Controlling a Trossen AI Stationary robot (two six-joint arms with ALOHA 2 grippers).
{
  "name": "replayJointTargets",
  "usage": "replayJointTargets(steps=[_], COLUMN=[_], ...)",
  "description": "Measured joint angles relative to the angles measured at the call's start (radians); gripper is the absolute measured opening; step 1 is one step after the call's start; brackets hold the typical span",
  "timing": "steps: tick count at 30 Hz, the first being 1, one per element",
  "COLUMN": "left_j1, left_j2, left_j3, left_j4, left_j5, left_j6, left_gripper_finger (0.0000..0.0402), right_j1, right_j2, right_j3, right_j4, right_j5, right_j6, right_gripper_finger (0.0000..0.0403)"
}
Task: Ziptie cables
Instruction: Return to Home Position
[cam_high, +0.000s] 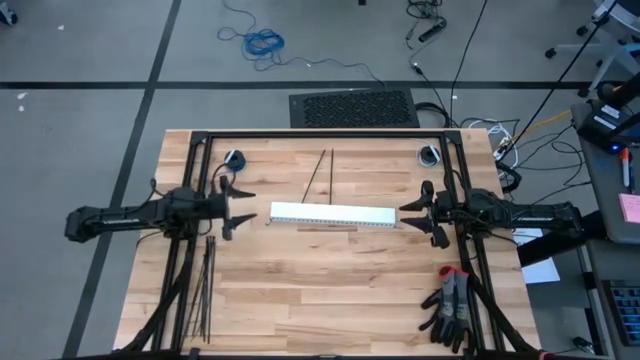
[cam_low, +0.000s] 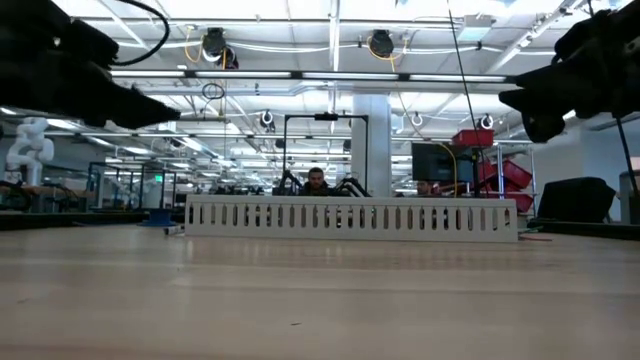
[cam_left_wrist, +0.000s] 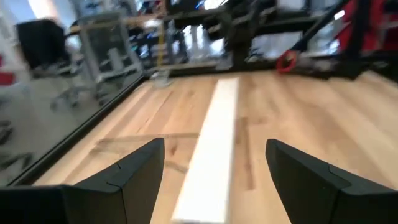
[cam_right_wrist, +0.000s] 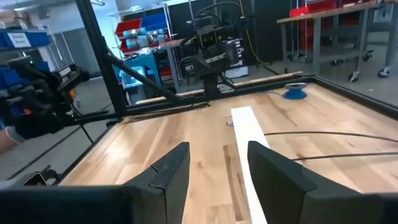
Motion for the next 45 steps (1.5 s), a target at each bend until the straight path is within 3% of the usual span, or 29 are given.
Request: replayJointTargets(steps=[3,10,16,45], left_j1=[0.000,0.000,0.000,0.000], left_j2=[0.024,0.027,0.028,0.028], left_j3=[0.000,0.000,0.000,0.000], left_j4=[-0.004,0.002,0.000,0.000], left_j5=[-0.052,-0.053,-0.056,-0.056], left_j6=[0.000,0.000,0.138,0.131], left_gripper_finger=[0.0276,0.0276,0.0276,0.0276], right_j1=[0.000,0.000,0.082,0.101], right_j2=[0.000,0.000,0.000,0.000], right_j3=[0.000,0.000,0.000,0.000], right_j4=[0.000,0.000,0.007,0.006], right_j5=[0.000,0.000,0.018,0.019], right_j6=[0.004,0.006,0.007,0.006], right_gripper_finger=[0.0155,0.0155,0.0155,0.0155])
